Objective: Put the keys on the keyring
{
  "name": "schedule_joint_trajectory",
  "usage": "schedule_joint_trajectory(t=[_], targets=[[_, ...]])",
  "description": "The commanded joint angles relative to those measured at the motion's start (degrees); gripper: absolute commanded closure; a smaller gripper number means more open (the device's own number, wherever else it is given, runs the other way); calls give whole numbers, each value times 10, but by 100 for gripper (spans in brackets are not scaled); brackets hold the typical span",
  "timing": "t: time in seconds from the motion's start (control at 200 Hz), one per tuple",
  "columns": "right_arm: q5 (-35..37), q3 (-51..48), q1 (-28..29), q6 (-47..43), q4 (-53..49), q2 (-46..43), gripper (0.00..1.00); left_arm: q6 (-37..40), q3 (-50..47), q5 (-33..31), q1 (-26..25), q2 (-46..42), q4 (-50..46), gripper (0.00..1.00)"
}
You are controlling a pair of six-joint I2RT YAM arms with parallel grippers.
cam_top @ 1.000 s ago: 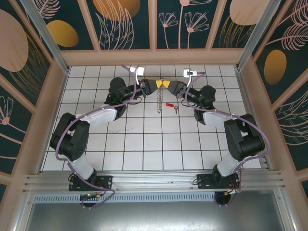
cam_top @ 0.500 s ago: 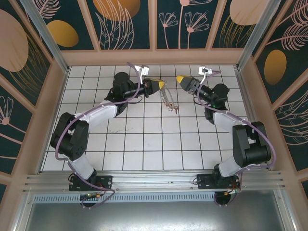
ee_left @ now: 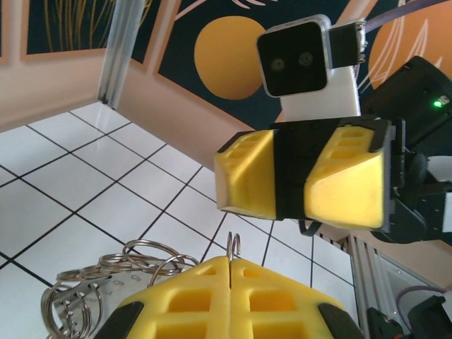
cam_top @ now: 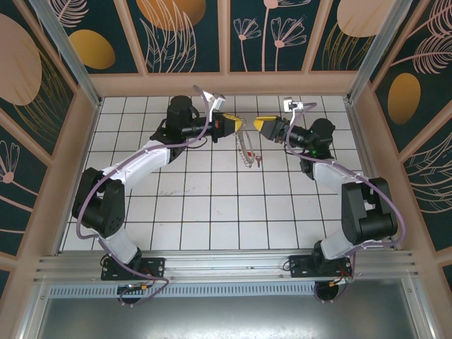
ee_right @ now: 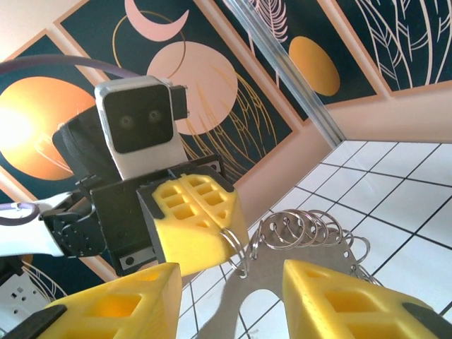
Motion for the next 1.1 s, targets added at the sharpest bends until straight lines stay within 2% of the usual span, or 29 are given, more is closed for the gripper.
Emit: schedule_joint_trajectory(t=[0.0, 0.545, 0.951, 1.096], targets=[[-25, 15, 1, -13, 28, 11, 60, 0, 19, 33, -1, -14, 23, 100], [-30, 36, 31, -7, 47, 40, 64, -22, 31, 61, -1, 1, 42, 100], [-28, 32, 32, -6, 49, 27, 67, -24, 31, 68, -1, 1, 44, 100], [-19, 25, 31, -19, 34, 14, 59, -25, 30, 70, -1, 1, 46, 100]])
